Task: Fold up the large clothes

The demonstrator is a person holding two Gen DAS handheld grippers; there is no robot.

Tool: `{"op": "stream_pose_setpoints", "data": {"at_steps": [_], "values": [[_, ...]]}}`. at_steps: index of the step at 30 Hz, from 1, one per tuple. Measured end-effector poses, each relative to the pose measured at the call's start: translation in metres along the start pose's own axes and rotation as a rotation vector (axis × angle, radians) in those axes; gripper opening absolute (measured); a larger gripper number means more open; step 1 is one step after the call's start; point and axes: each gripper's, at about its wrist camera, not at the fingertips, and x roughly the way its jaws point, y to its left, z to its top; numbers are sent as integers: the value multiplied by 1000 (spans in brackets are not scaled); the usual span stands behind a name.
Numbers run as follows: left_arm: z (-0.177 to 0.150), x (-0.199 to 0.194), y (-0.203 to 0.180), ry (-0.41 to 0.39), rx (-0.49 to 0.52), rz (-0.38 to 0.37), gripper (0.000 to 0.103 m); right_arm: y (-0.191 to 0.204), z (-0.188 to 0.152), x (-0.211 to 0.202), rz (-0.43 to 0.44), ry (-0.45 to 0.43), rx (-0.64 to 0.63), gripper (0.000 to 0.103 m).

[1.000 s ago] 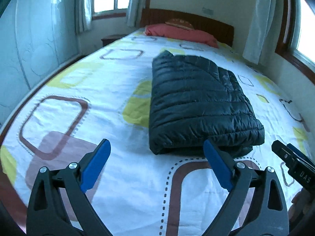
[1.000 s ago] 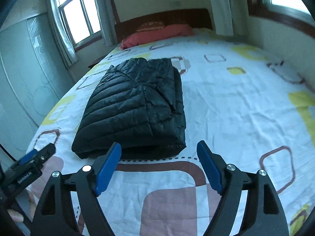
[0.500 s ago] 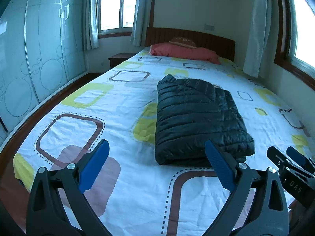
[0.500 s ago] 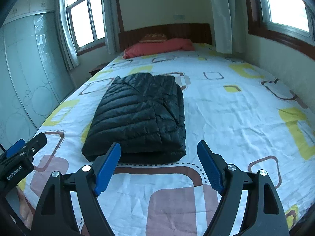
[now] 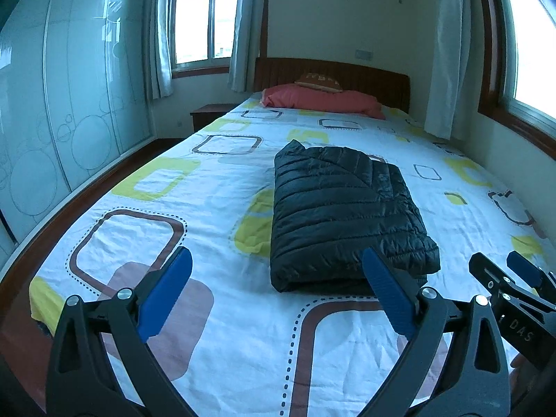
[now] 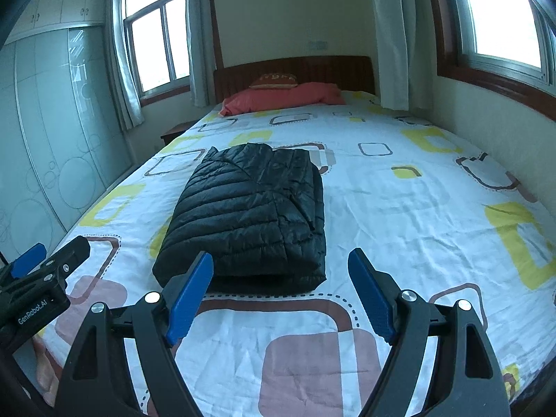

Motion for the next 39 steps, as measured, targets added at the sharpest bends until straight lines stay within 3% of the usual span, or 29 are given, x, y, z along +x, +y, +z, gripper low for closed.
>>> {"op": "stream_pose_setpoints", "data": {"at_steps": [39], "values": [[-10, 8, 0, 26, 1, 6, 99, 1, -3, 3, 3, 8, -11, 79]]}}
